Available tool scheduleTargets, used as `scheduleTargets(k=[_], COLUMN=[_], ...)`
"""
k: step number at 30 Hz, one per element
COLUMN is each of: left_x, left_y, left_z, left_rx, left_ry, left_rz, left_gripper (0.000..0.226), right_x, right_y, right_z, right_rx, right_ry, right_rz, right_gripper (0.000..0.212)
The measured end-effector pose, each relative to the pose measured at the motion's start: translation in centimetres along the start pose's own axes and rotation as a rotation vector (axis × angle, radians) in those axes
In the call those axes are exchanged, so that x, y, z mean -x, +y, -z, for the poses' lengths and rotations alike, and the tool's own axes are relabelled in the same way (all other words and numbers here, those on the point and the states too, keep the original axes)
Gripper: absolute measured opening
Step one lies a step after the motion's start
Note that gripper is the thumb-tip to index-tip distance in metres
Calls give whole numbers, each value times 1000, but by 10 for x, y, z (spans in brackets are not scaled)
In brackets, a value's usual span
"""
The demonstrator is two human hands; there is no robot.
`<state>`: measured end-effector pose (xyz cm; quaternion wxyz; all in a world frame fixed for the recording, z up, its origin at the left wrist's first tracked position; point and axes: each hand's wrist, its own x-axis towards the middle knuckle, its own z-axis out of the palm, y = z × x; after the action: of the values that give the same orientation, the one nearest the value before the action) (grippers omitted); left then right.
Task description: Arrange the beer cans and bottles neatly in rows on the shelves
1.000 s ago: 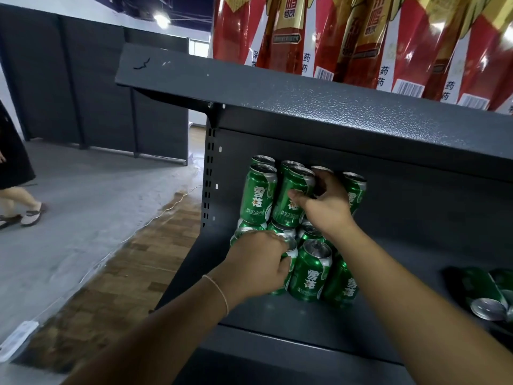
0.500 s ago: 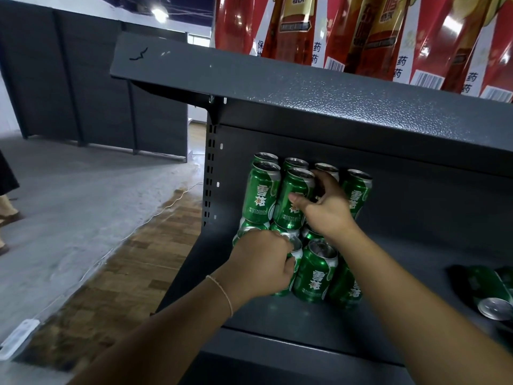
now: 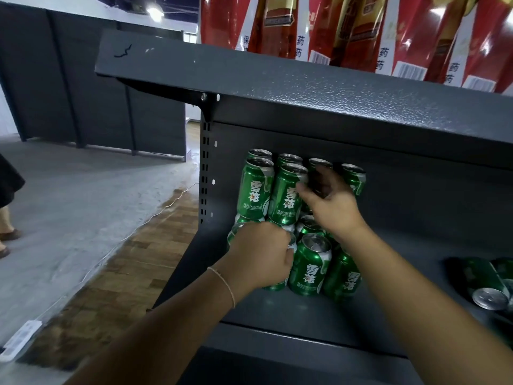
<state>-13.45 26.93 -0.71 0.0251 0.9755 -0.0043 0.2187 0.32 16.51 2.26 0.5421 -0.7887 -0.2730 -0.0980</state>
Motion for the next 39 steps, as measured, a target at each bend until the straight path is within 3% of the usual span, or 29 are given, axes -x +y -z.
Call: scheduleTargets(k=[3,8,18,23,26,33,39], left_x=[-9,-32,-92,-111,-118,-129,-136], left_y=[12,42,143,190,214,272,311], left_z=[3,-7,-28,-51,-66,-92,-110], left_rx=[-5,94,185,201,210,223,221], left_ry=[28,84,37,-5,-42,-129,-201], left_rz=[-14,-83,-171,-211,-229,-281,-313], left_gripper=[24,27,58,61,60,55,43], right_x=[-4,3,32,41,51,74,90], right_y=[5,23,70,100,117,150,160], right_z=[21,67,176,228,261,325,369], right_rx=[-102,-38,203,217,215,373,650], right_ry=[108,236,265,251,184,-119,-426], right_rz=[0,44,-41,-146,-204,-369,-426], right_gripper=[47,21,24,19,7,17,48])
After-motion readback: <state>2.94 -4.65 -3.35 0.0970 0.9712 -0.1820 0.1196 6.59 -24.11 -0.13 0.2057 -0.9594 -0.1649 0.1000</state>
